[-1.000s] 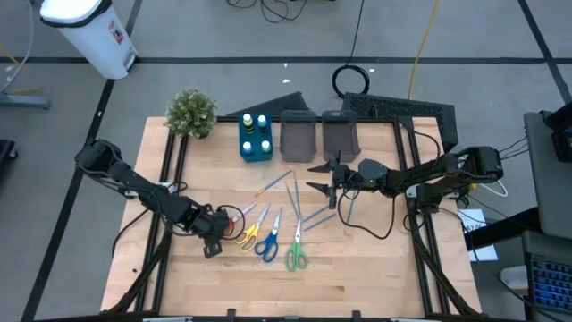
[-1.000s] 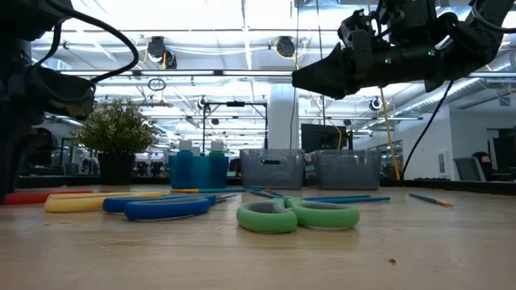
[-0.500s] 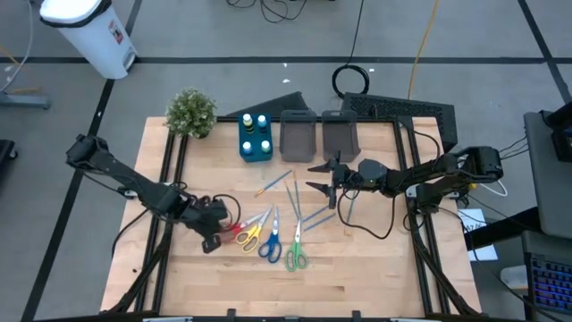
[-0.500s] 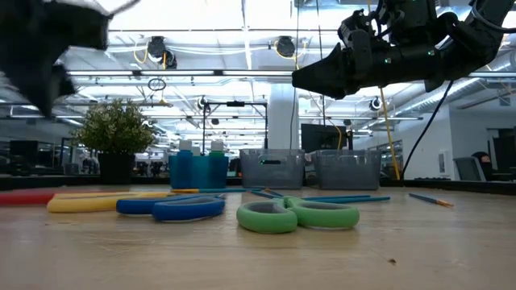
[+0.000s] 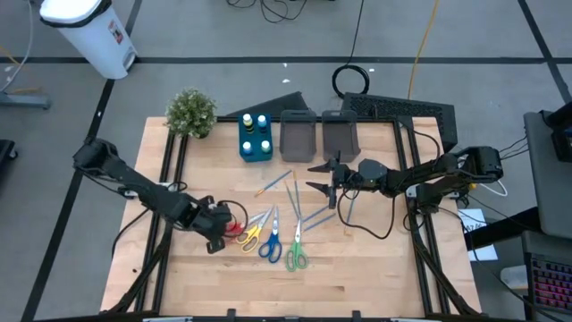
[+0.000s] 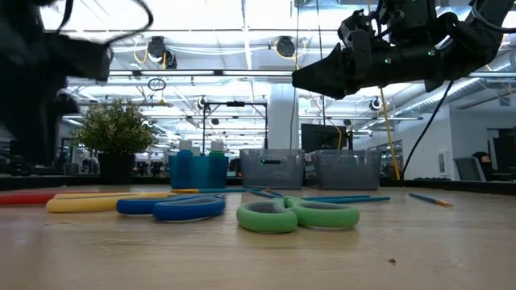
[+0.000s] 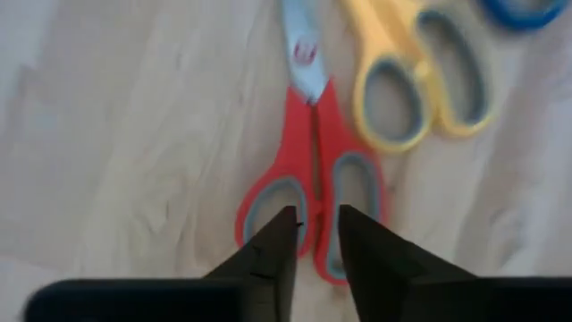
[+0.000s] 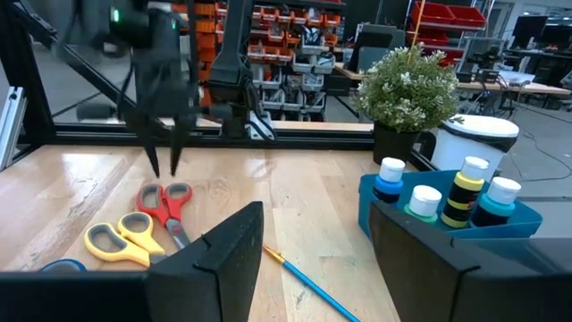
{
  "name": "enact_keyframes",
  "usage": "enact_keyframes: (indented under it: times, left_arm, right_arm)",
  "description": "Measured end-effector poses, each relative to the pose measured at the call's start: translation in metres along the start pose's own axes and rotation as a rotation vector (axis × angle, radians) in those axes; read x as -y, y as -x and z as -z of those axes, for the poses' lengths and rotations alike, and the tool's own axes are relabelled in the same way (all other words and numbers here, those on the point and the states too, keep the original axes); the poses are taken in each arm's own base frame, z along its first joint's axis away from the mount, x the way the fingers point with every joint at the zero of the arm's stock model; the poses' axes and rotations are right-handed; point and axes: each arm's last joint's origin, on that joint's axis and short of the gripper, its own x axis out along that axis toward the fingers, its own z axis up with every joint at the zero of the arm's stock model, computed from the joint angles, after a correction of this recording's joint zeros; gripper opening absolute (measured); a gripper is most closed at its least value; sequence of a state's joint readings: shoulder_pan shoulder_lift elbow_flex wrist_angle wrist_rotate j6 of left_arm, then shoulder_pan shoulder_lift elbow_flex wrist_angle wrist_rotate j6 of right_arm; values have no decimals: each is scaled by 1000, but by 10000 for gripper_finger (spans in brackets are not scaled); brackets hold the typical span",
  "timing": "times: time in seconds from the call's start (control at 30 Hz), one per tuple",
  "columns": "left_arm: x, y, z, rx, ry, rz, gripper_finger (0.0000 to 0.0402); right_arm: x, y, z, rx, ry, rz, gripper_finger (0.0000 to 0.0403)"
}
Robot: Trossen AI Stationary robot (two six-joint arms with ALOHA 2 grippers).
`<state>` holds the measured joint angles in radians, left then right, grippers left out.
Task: Pick & Place Paint Supplies
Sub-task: Put the red scissors into the left black bin
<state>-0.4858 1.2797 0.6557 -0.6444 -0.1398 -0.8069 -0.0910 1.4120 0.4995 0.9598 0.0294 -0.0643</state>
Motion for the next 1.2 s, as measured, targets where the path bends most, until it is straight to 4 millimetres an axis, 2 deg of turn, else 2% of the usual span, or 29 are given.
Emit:
enact_keyframes:
  times: [0.23,0.43,0.57,0.73,1.03,1.2]
  left_arm:
    - [6,-26,2,-101,-30,-19,174]
    - [7,-45,3,-147,-39,-97,190]
    - [8,-50,4,-171,-73,-96,167]
    - [8,-50,4,-186,-108,-74,75]
    - [3,-49,1,-225,-83,-72,71]
    - [2,-33,-2,-246,-84,-104,71]
  right_arm:
    - [0,0,0,0,0,0,196]
    - [0,0,0,0,0,0,196]
    - [0,0,0,0,0,0,196]
    - [0,0,0,0,0,0,196]
    - [0,0,0,0,0,0,196]
    - [0,0,0,0,0,0,196]
